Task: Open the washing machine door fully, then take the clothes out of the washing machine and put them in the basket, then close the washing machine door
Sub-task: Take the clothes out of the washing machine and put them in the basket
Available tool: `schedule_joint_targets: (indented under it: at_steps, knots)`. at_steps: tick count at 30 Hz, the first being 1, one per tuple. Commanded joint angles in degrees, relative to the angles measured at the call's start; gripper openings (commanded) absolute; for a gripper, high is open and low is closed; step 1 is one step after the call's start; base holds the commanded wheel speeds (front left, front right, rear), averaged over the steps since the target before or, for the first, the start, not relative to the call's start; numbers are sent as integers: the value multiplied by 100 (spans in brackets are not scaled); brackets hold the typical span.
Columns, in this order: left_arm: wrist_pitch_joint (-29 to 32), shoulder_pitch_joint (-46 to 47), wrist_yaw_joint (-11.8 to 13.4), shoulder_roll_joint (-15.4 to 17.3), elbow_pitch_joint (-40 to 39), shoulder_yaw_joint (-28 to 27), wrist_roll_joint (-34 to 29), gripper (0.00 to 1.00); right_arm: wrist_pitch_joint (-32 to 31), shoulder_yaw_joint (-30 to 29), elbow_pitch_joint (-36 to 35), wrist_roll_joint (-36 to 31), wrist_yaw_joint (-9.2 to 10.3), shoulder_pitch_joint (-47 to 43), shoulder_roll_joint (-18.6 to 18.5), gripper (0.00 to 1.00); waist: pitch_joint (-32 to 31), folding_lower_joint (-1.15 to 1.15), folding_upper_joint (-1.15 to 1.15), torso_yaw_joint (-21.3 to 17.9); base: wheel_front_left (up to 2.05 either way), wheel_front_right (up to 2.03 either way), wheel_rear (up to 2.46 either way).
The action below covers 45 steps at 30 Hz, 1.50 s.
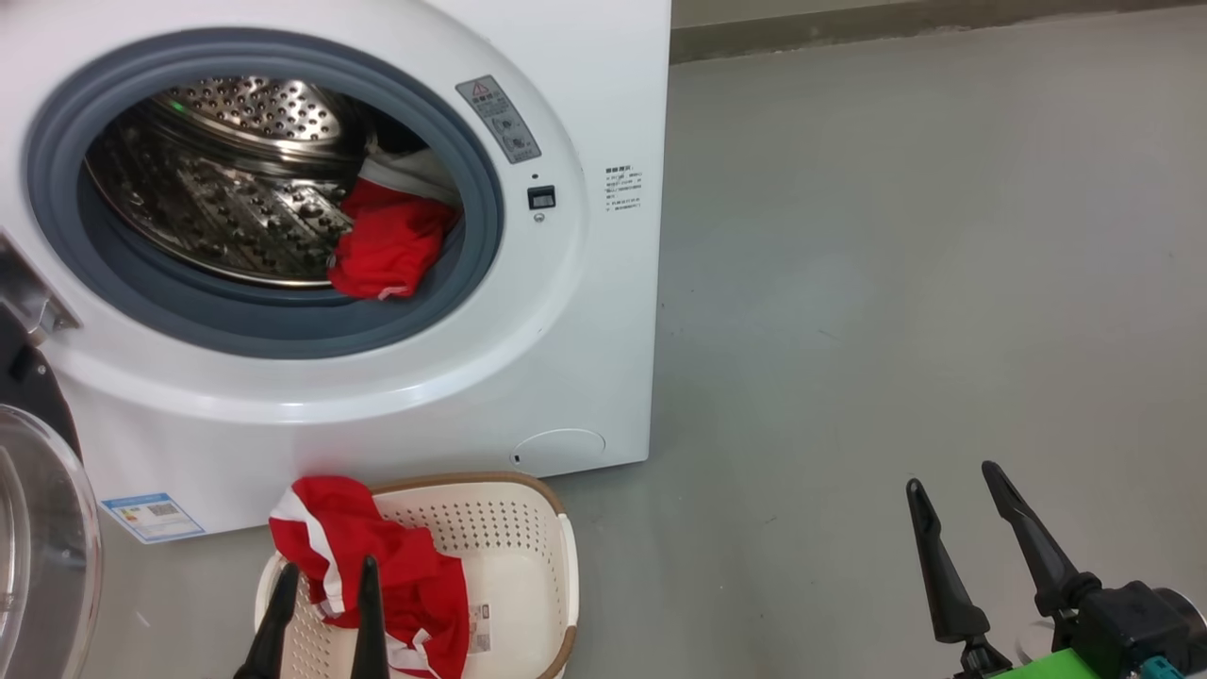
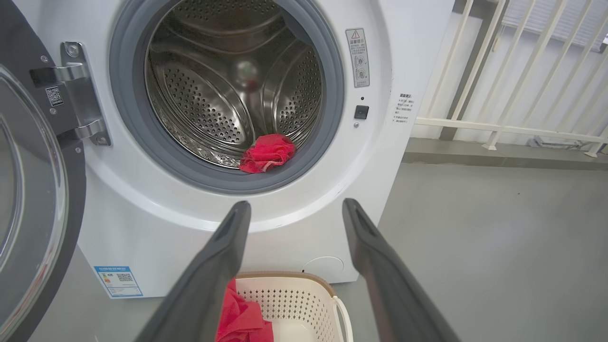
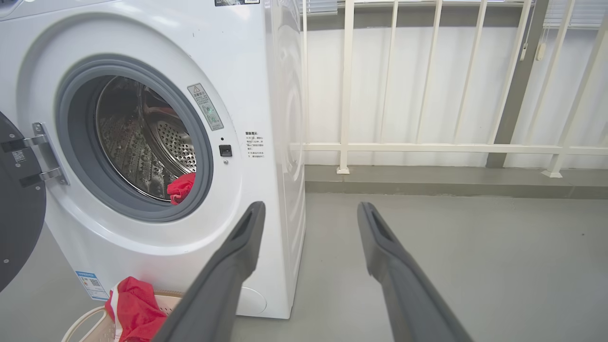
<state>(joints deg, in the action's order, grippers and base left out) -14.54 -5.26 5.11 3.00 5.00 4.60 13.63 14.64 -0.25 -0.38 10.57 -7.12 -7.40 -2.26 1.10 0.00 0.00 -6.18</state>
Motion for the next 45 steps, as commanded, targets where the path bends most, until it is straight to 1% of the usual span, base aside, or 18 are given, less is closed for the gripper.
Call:
schedule_joint_targets:
  at_steps: [1,25,35,40,45]
  knots:
    - [-46,37,51,16,-179,-175,-29,100,36,95,-154,1,-36,85,-62,100,-22,0,0,5,0,0,0]
    - [-46,122,33,-4,-274,-174,77,100,36,96,-250,17,-36,91,-62,100,226,0,0,17,0,0,0]
    - [-46,531,22,-10,-339,-48,112,100,36,73,-309,-22,-36,237,-62,100,800,0,0,155,0,0,0]
    - [-46,1108,58,-11,-257,-1,93,100,36,58,-374,22,-36,405,-62,100,1275,0,0,217,0,0,0]
    - [-43,1753,-41,34,-23,9,113,100,36,88,-409,83,-36,555,-62,100,1751,0,0,209,0,0,0]
